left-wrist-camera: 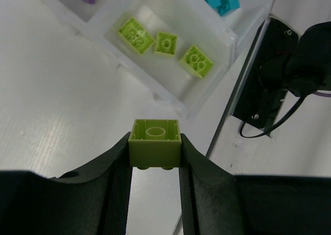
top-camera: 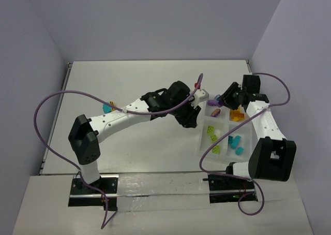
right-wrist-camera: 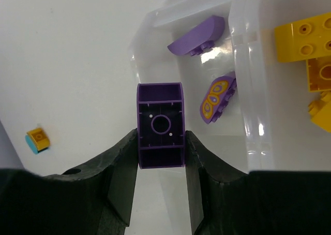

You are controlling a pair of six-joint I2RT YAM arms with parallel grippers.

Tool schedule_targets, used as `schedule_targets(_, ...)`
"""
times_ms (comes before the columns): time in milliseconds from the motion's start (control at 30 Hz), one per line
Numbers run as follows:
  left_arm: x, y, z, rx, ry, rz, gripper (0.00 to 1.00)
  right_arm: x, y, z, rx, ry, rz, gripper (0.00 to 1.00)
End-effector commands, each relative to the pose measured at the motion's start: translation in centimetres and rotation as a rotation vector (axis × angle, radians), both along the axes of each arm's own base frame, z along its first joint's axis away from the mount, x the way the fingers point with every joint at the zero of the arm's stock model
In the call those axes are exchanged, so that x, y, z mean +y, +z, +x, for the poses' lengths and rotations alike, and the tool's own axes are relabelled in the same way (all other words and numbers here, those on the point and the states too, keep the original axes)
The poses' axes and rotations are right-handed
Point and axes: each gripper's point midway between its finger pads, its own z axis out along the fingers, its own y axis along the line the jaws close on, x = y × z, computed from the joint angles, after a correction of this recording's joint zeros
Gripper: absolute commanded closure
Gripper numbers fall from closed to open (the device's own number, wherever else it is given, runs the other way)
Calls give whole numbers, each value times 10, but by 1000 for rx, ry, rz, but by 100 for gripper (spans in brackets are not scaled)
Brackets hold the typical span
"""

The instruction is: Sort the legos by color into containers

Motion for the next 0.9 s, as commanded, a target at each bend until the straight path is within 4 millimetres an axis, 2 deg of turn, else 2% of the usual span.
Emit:
schedule_targets(0, -27, 27, -8, 3, -28, -88, 100, -10, 3, 7, -29, 5, -65, 49)
schedule_targets(33, -30, 26, -9, 7, -27, -92, 100, -9, 5, 10, -39, 16, -60, 39)
schedule_targets(67, -31, 27, -10, 9, -26, -94, 100, -7, 6, 11, -42, 25, -54, 32)
schedule_targets(200, -36, 29, -8, 13, -8, -115, 100, -6, 20, 16, -68, 42, -60, 16)
schedule_targets(367, -42, 27, -6, 23, 0, -122, 100, -17, 51, 11, -129, -16, -113, 16)
schedule_targets(467, -53, 18, -7, 41, -8, -113, 99, -28, 87, -1, -216, -102, -153, 16)
schedule_targets(567, -65, 10, -9, 48, -23, -103, 94, -40, 112, -13, -268, -179, -194, 16)
schedule_targets(667, -74, -3, -11, 60, -35, -92, 84, -46, 126, -23, -278, -211, -216, 16)
schedule_targets(800, -83, -15, -15, 81, -49, -80, 36, -56, 141, -32, -299, -256, -265, 16)
schedule_targets(867, -85, -19, -14, 81, -42, -78, 18, -56, 145, -32, -304, -254, -268, 16)
